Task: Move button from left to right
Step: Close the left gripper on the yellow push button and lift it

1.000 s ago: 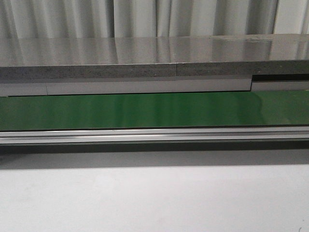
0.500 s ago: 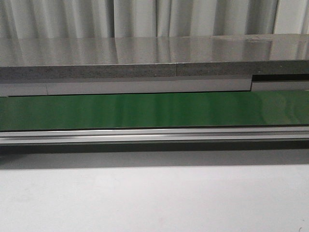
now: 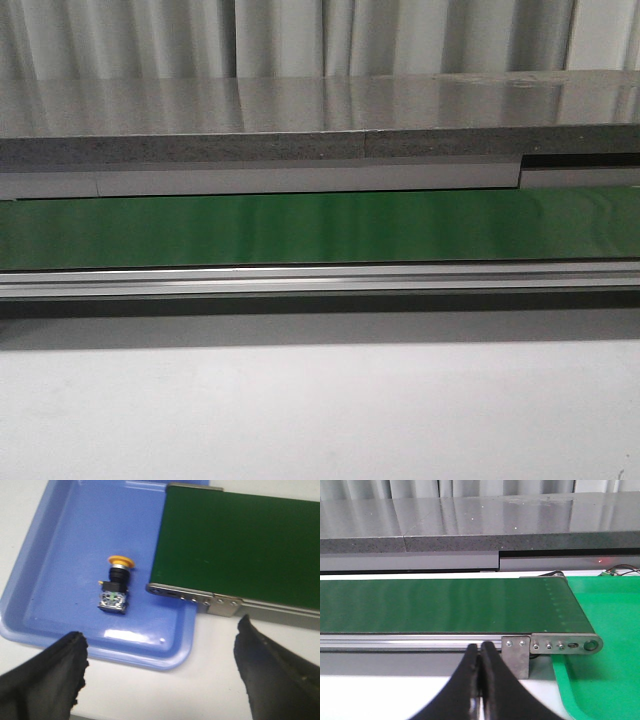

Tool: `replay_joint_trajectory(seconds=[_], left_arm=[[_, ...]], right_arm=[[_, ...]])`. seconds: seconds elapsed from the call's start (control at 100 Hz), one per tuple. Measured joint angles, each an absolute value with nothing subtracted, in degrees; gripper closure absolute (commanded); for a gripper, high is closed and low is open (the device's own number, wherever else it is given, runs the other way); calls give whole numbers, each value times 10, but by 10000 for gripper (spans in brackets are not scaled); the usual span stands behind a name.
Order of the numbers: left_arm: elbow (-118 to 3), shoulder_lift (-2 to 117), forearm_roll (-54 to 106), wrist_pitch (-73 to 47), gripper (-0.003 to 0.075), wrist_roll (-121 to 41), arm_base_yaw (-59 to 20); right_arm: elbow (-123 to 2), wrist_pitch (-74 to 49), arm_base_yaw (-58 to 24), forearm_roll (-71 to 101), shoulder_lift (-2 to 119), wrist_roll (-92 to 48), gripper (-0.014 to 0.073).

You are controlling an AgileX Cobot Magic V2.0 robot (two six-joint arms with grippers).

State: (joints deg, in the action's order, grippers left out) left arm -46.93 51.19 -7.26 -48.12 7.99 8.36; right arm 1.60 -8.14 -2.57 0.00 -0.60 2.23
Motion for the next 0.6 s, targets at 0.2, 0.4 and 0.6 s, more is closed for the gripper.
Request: replay_joint_trajectory(seconds=[0.2,0.4,0.6], left_arm=[[-539,645,-75,-482,134,65,162],[-598,781,-47,-478,134,25,218],[-627,894,-5,-473,134,-13,234]], right_arm=[[16,-81,-26,0,-6,22,662],[16,-81,-26,0,-6,22,662],[16,-81,-26,0,-6,22,662]])
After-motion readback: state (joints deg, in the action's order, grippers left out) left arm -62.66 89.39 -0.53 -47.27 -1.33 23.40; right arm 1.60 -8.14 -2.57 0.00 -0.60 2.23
